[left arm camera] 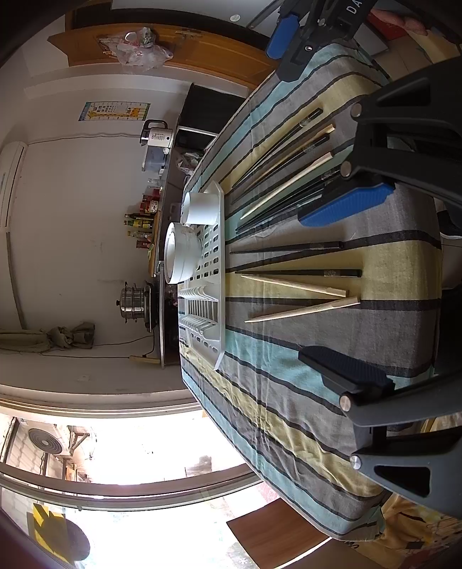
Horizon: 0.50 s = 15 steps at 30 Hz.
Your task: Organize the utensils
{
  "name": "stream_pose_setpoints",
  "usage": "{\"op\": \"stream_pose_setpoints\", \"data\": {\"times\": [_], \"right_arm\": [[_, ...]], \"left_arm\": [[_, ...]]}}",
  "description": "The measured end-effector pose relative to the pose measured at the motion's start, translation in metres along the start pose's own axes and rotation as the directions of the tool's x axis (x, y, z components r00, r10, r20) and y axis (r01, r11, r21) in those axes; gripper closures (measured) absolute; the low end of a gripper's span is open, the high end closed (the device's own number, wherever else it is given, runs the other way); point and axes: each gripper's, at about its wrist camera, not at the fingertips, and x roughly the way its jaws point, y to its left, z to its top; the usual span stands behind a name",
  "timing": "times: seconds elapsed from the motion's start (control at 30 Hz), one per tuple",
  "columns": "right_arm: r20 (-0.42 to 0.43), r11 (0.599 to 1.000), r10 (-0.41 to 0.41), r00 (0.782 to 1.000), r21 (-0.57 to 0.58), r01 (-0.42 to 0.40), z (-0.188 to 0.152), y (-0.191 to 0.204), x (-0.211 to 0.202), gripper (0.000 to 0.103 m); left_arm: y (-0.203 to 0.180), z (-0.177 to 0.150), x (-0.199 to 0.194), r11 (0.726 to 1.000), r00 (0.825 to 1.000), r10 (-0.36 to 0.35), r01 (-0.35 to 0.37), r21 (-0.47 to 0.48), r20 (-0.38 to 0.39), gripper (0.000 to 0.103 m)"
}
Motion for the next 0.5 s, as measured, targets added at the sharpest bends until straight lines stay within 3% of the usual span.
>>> {"op": "stream_pose_setpoints", "data": {"times": [0.5], "right_arm": [[-0.040,1.000,0.018,0.999,-0.013,-0.019,0.020,-0.001,0.036,0.040]], "left_arm": [[0.012,0.017,0.040,1.000,0.998,0.027,-0.028,-0.011,-0.053,0.034]]}}
